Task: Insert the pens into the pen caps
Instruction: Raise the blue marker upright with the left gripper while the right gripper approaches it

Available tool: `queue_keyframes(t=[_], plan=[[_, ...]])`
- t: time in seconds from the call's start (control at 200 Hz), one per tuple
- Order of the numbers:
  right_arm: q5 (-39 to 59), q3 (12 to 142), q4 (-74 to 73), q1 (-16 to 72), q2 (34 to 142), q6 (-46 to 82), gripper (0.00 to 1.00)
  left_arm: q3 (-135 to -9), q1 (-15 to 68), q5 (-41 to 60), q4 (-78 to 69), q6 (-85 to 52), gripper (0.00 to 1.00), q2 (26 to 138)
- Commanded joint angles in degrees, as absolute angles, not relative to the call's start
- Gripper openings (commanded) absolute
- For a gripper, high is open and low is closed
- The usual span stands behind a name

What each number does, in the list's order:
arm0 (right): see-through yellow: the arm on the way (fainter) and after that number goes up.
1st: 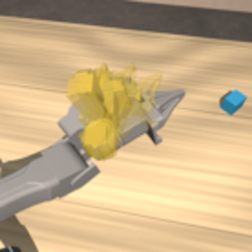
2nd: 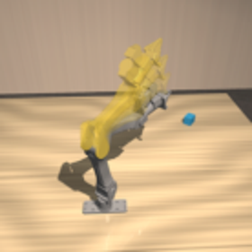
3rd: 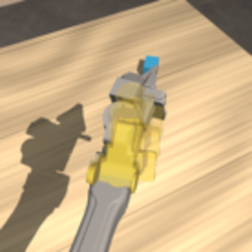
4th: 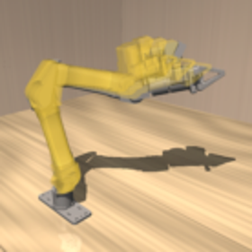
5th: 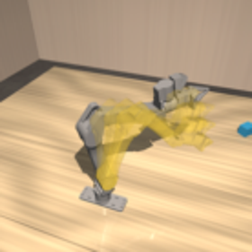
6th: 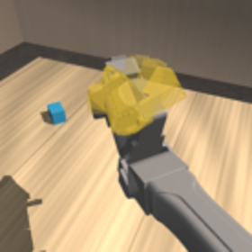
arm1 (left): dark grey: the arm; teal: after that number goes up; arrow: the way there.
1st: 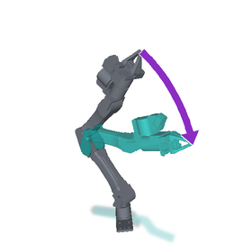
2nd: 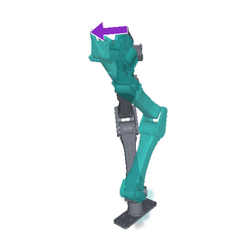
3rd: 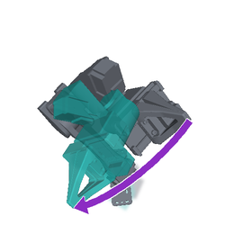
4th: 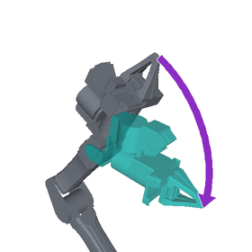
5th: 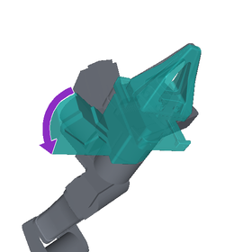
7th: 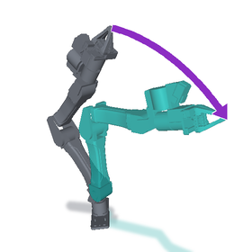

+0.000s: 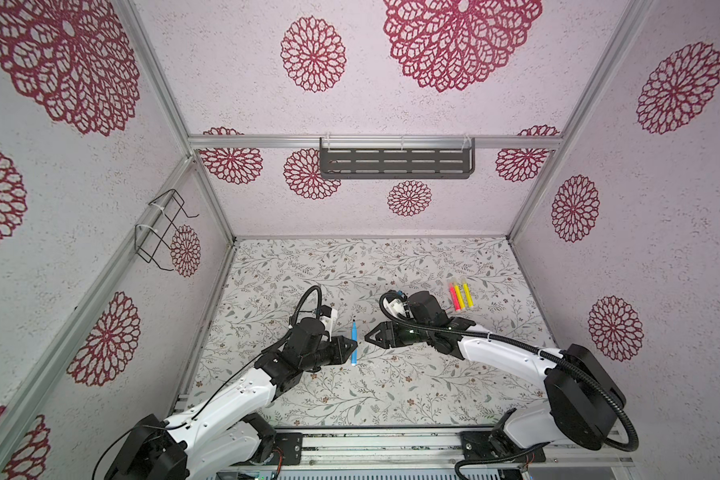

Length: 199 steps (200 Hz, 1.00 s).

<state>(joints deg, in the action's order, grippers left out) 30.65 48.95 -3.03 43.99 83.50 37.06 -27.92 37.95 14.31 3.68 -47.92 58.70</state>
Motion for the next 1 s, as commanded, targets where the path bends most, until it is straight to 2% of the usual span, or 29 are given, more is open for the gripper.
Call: queue_keyframes(t=[0.0, 0.681, 0.791, 0.991], plan=[[31.8, 51.3, -6.4, 44.9, 83.6, 38.0, 0.55, -27.1, 38.7, 13.2, 1.7, -48.4, 0.09, 57.3], [32.3, 55.8, -8.0, 47.7, 88.1, 39.8, 0.53, -26.7, 41.2, 11.9, 0.8, -48.5, 0.08, 54.7], [32.5, 56.1, -8.2, 47.8, 88.6, 40.0, 0.51, -26.7, 41.5, 11.7, 0.4, -48.5, 0.08, 54.3], [32.8, 56.1, -9.2, 48.1, 88.6, 40.8, 0.41, -26.7, 41.9, 11.7, -0.1, -48.4, 0.08, 54.3]])
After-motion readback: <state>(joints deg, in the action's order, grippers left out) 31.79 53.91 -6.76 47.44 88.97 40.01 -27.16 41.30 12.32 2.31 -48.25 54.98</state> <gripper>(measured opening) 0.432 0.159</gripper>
